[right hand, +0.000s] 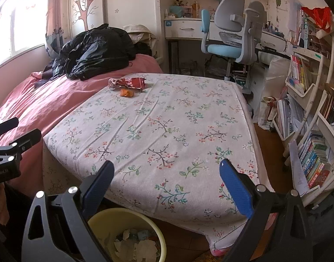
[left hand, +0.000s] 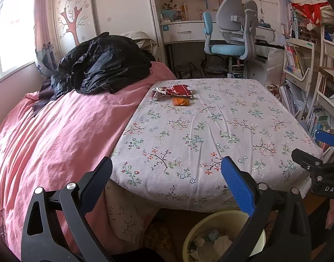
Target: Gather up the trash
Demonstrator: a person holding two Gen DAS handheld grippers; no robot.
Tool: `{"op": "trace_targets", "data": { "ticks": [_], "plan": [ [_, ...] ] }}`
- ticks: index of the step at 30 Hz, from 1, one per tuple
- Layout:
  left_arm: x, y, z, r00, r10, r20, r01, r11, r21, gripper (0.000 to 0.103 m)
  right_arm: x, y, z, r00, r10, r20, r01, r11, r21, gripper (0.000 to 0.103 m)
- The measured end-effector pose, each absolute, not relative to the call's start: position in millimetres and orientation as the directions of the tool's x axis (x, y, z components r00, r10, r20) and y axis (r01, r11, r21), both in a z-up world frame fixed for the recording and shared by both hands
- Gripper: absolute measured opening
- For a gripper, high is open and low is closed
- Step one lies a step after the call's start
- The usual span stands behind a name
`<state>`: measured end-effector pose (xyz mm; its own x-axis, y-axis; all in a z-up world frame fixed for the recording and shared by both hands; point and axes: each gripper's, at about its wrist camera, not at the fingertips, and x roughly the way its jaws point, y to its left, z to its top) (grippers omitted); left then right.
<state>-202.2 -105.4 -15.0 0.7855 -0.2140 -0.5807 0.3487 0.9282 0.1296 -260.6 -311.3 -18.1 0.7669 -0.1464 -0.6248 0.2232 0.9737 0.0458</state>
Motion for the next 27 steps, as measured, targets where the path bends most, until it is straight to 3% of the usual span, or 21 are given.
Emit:
{"op": "trace_targets", "data": {
  "ticks": [27],
  "plan": [
    [-202.3,-105.7,-12.6,0.788,-0.214,-0.577,0.343,0.931,0.123,0.096,-256.7,-302.5,-24.4,0.756,-0.133,-0.641,0.193,0.981,0.024,0.093]
  ]
}}
